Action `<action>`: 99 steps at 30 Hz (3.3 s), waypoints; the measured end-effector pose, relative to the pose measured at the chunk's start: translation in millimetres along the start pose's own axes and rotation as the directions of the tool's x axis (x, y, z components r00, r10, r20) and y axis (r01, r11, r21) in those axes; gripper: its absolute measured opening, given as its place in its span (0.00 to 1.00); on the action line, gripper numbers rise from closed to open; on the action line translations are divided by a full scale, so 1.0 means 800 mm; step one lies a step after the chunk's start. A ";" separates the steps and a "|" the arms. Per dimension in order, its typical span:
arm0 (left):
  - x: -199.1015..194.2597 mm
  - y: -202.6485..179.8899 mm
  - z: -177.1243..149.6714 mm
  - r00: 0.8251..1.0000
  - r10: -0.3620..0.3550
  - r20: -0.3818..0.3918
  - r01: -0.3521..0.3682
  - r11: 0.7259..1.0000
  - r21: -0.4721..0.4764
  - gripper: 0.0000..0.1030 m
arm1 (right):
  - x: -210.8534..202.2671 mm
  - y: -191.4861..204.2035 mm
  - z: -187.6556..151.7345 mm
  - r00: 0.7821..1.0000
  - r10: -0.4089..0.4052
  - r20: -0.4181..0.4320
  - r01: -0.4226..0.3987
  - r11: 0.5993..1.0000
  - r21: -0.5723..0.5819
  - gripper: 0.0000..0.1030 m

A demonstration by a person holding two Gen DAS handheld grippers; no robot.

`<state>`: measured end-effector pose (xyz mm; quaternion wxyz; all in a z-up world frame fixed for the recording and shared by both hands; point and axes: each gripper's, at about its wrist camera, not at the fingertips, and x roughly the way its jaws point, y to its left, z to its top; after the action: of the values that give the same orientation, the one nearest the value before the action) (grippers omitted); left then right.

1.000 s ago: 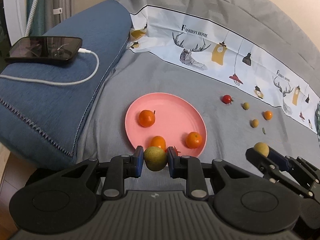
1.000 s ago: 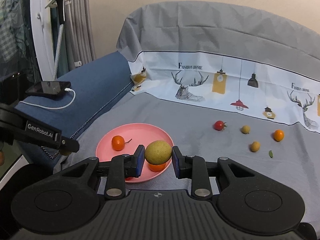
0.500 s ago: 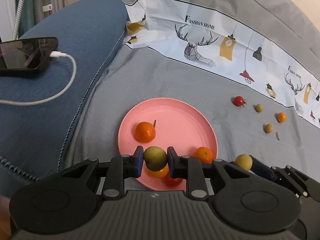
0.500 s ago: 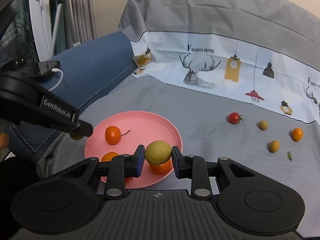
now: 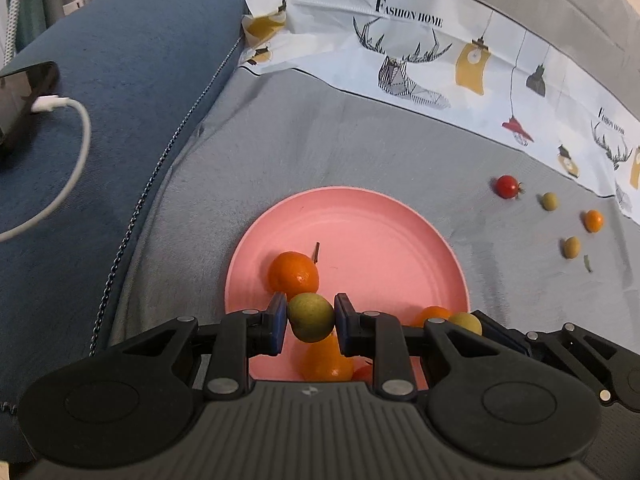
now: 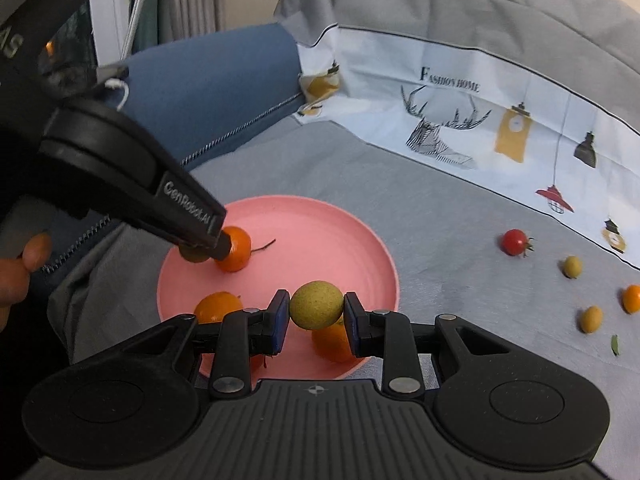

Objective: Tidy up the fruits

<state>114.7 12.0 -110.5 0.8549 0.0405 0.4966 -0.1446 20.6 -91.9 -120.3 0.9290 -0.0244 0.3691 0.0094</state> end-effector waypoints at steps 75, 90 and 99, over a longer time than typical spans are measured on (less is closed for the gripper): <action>-0.243 -0.010 -0.166 0.957 0.158 0.241 -0.173 0.984 0.040 1.00 | -0.262 0.010 -0.046 0.982 -0.130 0.139 0.102 0.977 0.188 0.99; -0.221 -0.011 -0.158 0.966 0.162 0.204 -0.177 0.983 0.058 1.00 | -0.241 0.002 -0.048 0.988 -0.120 0.098 0.097 0.973 0.209 0.99; -0.208 -0.015 -0.154 0.969 0.169 0.179 -0.185 0.980 0.075 1.00 | -0.231 -0.002 -0.051 0.990 -0.114 0.079 0.093 0.970 0.226 0.99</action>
<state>-69.4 61.5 -28.3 0.9013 0.1108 0.4083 -0.0930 -142.0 -95.6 -23.1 0.9410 0.0606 0.3234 -0.0792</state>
